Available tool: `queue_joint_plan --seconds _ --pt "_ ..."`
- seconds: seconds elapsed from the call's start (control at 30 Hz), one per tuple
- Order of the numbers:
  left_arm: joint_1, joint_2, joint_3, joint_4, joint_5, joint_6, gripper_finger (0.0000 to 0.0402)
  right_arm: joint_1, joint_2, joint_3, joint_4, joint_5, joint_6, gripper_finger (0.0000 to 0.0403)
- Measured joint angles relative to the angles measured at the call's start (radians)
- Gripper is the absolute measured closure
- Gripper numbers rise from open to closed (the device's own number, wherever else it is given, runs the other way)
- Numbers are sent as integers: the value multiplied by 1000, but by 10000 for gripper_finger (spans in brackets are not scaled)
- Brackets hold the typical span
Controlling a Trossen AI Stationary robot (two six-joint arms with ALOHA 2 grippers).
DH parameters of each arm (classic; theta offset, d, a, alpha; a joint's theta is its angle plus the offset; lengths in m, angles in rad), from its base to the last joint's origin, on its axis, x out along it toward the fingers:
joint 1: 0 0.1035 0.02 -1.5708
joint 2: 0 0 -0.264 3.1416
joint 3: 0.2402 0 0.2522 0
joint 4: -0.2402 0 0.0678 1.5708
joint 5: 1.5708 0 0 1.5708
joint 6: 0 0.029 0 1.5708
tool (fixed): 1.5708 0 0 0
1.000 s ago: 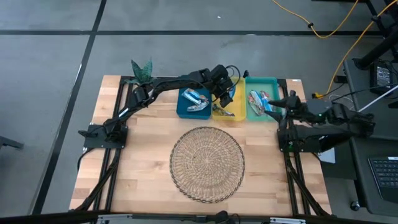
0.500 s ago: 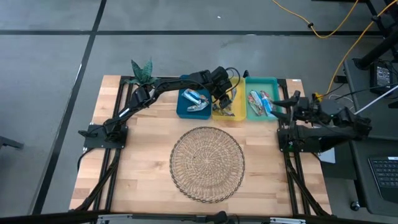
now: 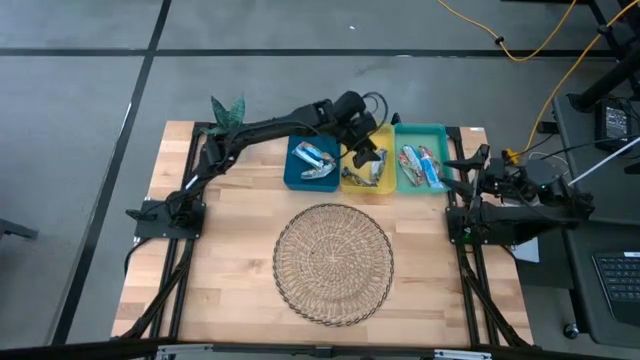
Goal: Pick and place Granola Bars by type
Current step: Return to Home Position
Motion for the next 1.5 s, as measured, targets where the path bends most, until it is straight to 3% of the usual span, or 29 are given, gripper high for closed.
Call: queue_joint_plan --seconds 0.2,0.33,0.47,0.6,0.7,0.8,0.93,1.03,1.17,1.33,1.5 --pt "-22 -157 1 -7 12 24 171 0 -39 -61 87 -6 -17 173" --pt "-36 -275 1 -19 112 18 171 0 -53 -103 139 -31 -23 173" --pt "-55 -409 1 -141 172 3 171 0 -56 -150 182 -35 -20 173" --pt "-101 -559 1 -444 69 131 171 0 -56 -199 252 -35 -24 173" --pt "-168 -654 0 -694 -133 177 173 0 -56 -230 304 -35 -46 173" --pt "-257 -759 -59 -792 -339 51 173 0 -56 -249 362 -35 -53 173" --pt "-424 -941 -266 -595 -612 4 171 0 -56 -253 373 -20 -70 173" --pt "-525 -1125 -519 -318 -651 41 173 0 -56 -253 379 -17 -83 173" --pt "-540 -1387 -912 102 -595 16 172 0 -56 -253 381 -16 -99 173" --pt "-455 -1656 -1354 589 -385 -11 173 0 -56 -253 380 -16 -98 173" --pt "-328 -1855 -1680 868 -266 -87 175 0 -56 -253 379 -16 -97 173"
